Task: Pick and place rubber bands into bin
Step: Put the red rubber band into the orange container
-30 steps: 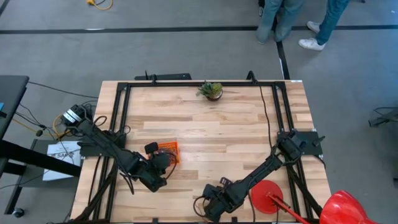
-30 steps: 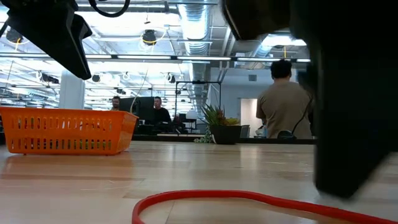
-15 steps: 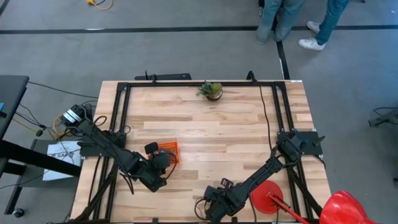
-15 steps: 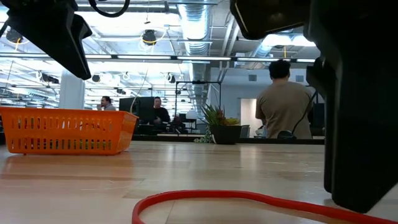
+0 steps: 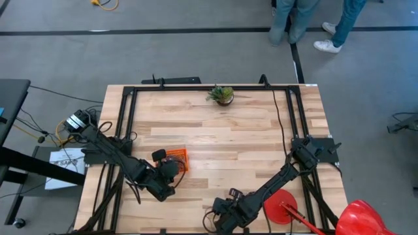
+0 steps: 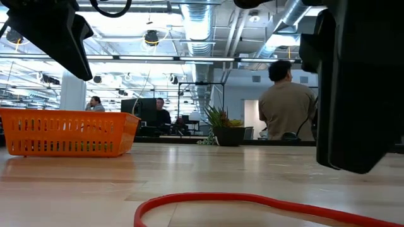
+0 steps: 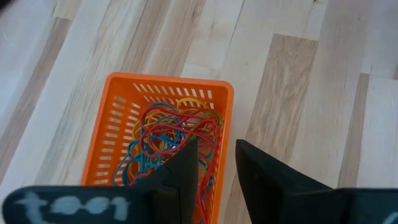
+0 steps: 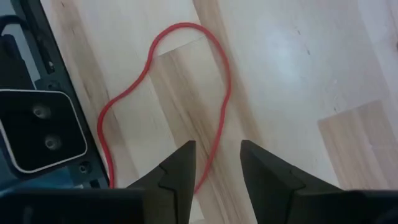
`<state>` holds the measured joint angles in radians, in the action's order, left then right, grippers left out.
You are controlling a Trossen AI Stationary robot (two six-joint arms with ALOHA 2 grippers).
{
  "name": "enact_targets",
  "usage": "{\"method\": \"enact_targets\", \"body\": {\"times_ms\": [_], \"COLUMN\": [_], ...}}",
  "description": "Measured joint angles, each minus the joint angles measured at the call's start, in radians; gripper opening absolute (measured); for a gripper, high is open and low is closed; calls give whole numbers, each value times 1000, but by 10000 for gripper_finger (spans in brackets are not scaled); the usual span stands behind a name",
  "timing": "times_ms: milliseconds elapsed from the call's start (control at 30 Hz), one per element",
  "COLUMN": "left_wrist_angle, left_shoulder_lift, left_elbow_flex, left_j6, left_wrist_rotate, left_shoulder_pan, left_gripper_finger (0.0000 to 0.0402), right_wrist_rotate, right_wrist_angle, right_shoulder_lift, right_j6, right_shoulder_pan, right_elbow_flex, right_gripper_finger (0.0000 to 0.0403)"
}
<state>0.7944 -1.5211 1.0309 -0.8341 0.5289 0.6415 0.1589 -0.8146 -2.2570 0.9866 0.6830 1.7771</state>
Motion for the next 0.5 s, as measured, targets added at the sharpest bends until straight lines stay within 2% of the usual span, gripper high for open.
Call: {"method": "enact_targets", "body": {"times_ms": [500], "left_wrist_angle": [0], "left_shoulder_lift": [0], "left_elbow_flex": [0], "left_j6": [0], "left_wrist_rotate": [0], "left_shoulder_pan": [0], "left_gripper_finger": [98], "right_wrist_rotate": [-2], "right_wrist_angle": [39], "right_shoulder_lift": [-18], "right_j6": [-18], "right_shoulder_pan": [5], "right_elbow_flex": [0], "right_gripper_finger": [122]}}
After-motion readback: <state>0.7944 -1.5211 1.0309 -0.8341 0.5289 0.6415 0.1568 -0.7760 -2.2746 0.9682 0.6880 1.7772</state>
